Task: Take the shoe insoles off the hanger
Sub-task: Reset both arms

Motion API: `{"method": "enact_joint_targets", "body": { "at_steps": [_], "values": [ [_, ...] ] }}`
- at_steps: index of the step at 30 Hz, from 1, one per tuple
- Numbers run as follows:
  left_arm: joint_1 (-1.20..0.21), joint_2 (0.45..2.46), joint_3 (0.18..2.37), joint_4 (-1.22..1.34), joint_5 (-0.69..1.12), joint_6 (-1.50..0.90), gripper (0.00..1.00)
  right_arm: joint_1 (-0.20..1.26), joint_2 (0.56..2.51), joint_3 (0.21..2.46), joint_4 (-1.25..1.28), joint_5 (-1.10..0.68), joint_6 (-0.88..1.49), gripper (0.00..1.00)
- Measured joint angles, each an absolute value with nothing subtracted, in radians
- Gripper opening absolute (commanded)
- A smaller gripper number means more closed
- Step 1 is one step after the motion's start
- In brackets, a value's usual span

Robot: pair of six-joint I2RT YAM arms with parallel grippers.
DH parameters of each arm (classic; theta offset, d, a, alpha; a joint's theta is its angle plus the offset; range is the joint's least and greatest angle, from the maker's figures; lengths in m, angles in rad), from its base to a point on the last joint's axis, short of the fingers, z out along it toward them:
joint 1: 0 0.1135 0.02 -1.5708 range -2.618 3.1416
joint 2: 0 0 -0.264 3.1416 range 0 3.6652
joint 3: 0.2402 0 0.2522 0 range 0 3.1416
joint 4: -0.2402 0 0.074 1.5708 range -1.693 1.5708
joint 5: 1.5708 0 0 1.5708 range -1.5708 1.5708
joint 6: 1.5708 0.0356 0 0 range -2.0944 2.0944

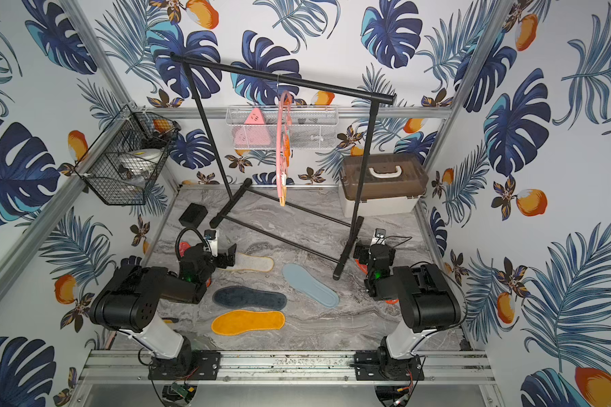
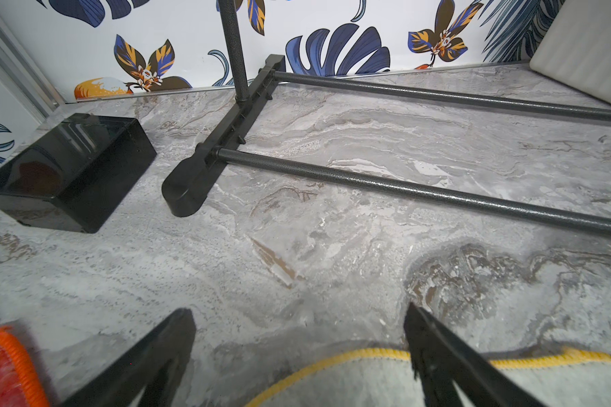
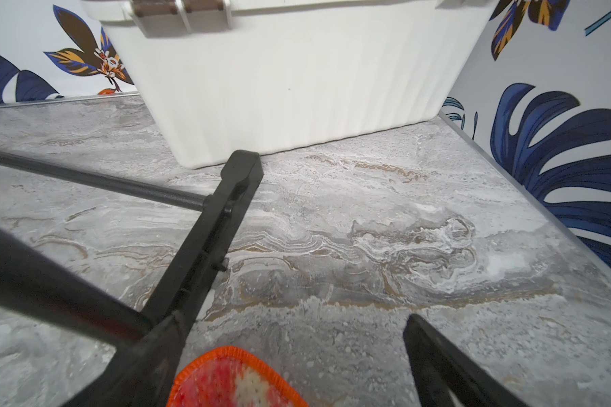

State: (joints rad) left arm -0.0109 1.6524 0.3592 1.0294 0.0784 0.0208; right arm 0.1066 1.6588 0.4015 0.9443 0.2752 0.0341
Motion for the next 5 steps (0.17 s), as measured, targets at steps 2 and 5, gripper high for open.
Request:
{"method": "enact_joint_targets", "body": {
  "at_steps": [2, 5],
  "values": [
    [-0.011, 1.652, 0.359, 1.028, 0.078, 0.021, 0.99, 0.108, 1.659, 0.402, 0.944, 0.275, 0.034, 1.0],
    [-0.011, 1.652, 0.359, 1.028, 0.078, 0.021, 0.99, 0.109, 1.659, 0.402, 0.944, 0.275, 0.034, 1.0]
  ]
}}
